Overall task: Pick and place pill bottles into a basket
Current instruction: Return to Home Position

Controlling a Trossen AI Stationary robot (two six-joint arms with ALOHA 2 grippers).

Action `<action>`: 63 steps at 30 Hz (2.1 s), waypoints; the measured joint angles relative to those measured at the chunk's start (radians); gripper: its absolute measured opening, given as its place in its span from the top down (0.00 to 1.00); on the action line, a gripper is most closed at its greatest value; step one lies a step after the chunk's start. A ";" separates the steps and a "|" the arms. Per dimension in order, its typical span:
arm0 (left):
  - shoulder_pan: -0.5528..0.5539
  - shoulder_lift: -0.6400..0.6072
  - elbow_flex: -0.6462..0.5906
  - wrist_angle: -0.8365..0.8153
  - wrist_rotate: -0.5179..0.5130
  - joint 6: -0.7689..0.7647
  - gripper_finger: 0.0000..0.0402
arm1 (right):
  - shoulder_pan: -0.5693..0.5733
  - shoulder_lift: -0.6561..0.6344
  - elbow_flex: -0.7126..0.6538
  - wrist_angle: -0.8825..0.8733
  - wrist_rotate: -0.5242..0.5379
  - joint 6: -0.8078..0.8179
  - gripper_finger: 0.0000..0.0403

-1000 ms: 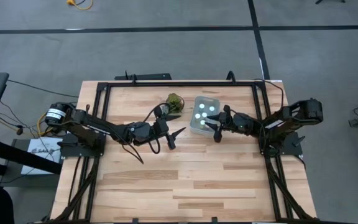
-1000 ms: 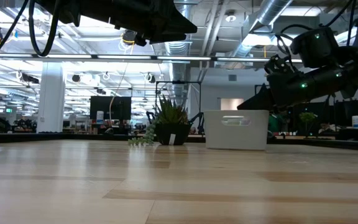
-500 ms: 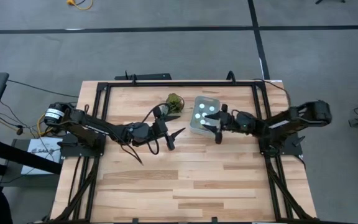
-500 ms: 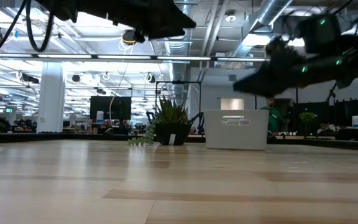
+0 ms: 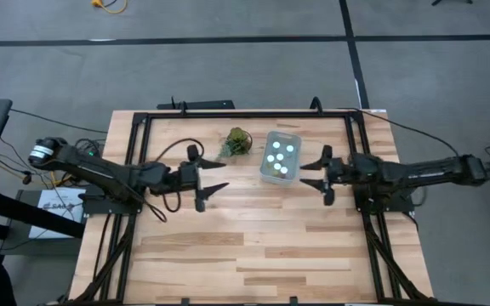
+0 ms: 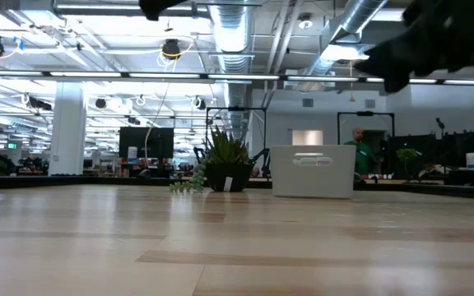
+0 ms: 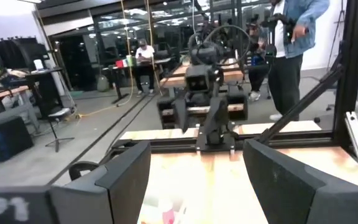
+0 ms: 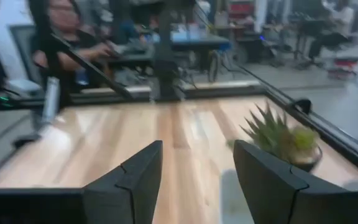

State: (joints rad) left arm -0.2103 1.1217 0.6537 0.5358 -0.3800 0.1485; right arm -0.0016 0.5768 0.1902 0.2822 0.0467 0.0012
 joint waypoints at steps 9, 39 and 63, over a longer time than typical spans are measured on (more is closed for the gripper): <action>0.000 -0.117 -0.075 -0.051 0.100 -0.032 0.38 | 0.122 -0.235 0.030 -0.200 0.005 -0.003 0.55; -0.119 -0.400 -0.550 0.540 0.053 0.014 0.38 | 0.317 -0.575 -0.151 -0.005 -0.024 -0.063 0.59; -0.152 -0.405 -0.557 0.440 0.061 0.052 0.38 | 0.293 -0.574 -0.144 -0.374 -0.064 -0.017 0.67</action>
State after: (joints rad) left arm -0.3618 0.7170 0.0967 0.9757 -0.3193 0.2000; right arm 0.2918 0.0025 0.0458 -0.0919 -0.0169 -0.0162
